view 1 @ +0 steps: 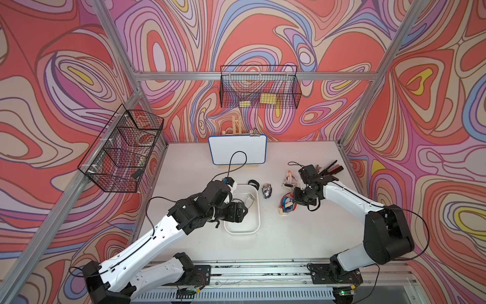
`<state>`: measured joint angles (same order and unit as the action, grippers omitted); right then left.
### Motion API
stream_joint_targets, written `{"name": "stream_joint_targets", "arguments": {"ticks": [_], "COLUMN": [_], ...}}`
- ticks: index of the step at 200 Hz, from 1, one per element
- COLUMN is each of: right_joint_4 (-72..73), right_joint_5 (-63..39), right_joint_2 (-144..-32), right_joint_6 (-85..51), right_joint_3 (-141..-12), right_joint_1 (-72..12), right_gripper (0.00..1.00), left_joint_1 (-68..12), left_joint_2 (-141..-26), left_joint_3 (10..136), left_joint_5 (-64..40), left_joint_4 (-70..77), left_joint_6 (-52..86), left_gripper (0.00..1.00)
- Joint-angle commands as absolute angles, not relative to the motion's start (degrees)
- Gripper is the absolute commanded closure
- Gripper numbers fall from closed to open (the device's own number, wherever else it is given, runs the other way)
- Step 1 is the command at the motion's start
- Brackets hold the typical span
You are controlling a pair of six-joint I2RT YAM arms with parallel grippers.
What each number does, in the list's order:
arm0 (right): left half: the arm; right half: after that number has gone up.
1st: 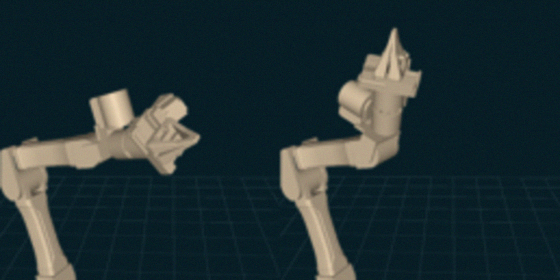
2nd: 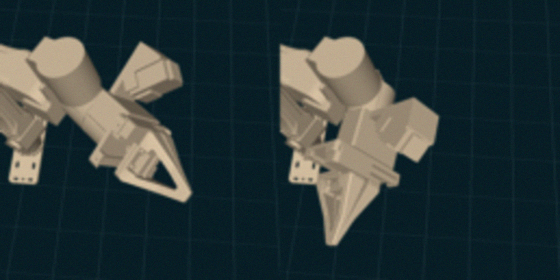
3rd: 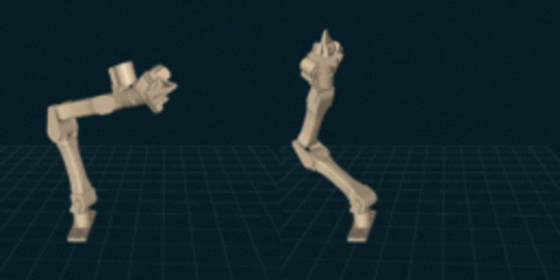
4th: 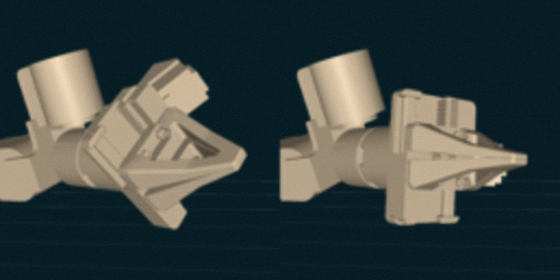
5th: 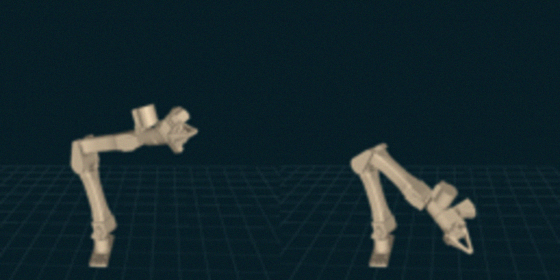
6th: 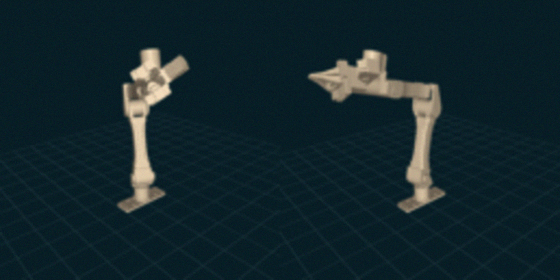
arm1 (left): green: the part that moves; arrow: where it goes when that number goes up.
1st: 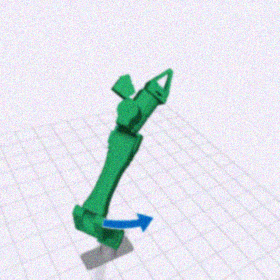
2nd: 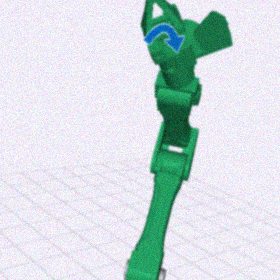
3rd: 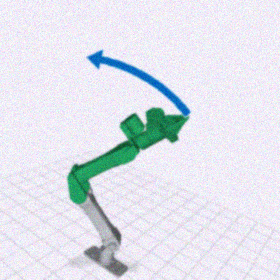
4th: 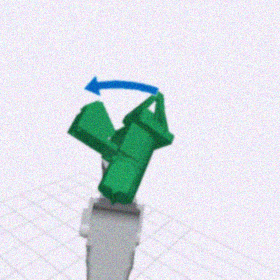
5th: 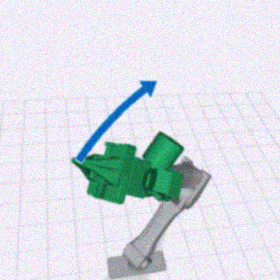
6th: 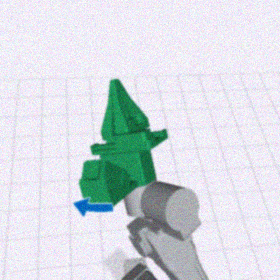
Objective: Put the watch into the storage box
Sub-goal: Pick up the watch at the center of the board, then place the watch in the storage box.
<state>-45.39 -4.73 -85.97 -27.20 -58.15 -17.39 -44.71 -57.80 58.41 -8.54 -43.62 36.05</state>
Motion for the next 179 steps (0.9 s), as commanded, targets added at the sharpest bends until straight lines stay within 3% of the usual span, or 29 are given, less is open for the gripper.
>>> {"name": "stream_joint_targets", "arguments": {"ticks": [1, 81, 127, 179], "right_joint_4": [-47.8, -50.9, -51.2, -47.8], "right_joint_5": [-1.3, -6.1, -6.7, -7.2], "right_joint_2": [-84.7, -83.8, -86.8, -97.5], "right_joint_6": [-26.3, -24.9, -28.1, -32.1], "right_joint_3": [-61.2, -67.8, -72.2, -79.9], "right_joint_1": [-17.8, -18.8, -31.5, -45.0], "right_gripper": [1.00, 1.00, 1.00, 1.00], "left_joint_1": [-45.0, -45.0, -44.7, -42.3], "left_joint_2": [-57.5, -56.8, -55.0, -49.9], "left_joint_3": [57.8, 56.5, 56.9, 56.5], "left_joint_5": [-8.1, -6.5, -1.3, 1.9], "left_joint_4": [-42.9, -43.1, -45.5, -49.4], "left_joint_6": [36.0, 36.4, 37.8, 39.1], "left_gripper": [0.24, 0.25, 0.30, 0.37]}}
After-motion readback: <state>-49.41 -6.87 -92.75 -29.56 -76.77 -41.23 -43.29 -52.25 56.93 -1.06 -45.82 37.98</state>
